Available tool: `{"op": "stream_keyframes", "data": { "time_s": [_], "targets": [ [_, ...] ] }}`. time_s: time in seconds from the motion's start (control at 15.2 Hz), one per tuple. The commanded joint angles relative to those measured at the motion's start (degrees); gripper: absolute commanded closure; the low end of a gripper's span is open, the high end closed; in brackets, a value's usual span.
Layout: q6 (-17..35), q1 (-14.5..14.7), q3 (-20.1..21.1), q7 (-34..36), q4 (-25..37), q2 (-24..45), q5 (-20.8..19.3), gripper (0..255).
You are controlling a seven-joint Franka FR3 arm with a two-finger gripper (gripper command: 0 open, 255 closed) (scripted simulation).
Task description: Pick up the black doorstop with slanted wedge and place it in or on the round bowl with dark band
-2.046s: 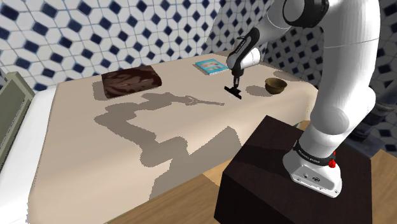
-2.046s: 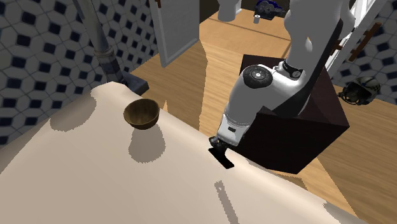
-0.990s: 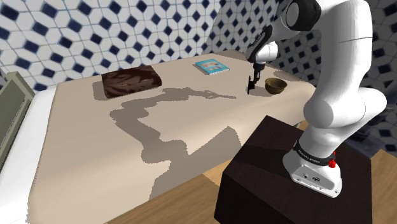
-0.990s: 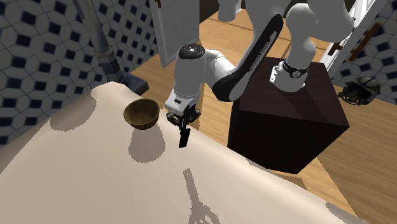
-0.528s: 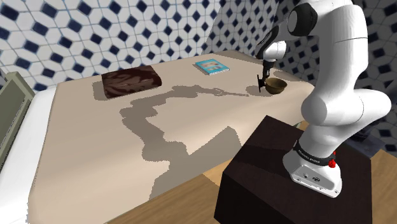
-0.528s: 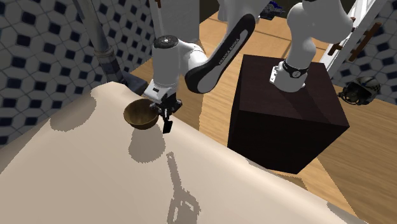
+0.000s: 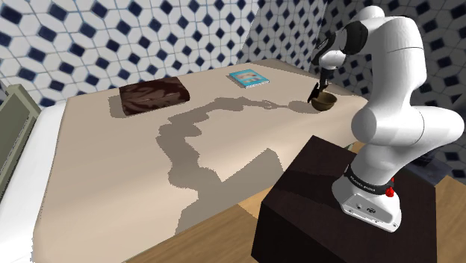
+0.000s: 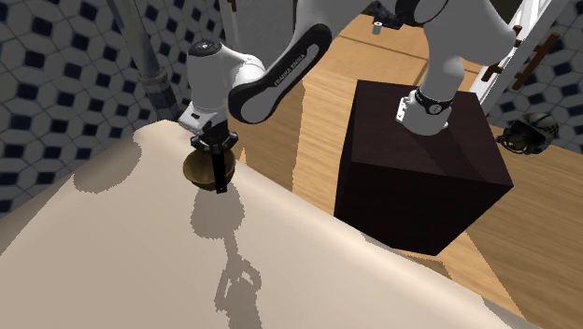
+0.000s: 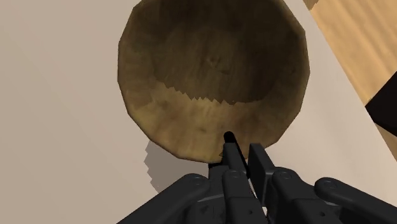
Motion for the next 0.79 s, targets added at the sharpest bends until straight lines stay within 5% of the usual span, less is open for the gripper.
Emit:
{"op": "stream_keyframes", "data": {
  "time_s": [0.0, 0.13, 0.66, 0.73],
  "targets": [
    [-2.59, -2.45, 0.24, -1.7, 6.04, 3.43, 0.36, 255],
    [-6.32, -5.27, 0.49, -3.22, 14.58, 8.14, 0.64, 255],
    [-3.96, -5.5, 0.87, -3.33, 15.15, 11.03, 0.99, 255],
    [-3.96, -5.5, 0.87, -3.33, 15.15, 11.03, 0.99, 0]
  ]
}}
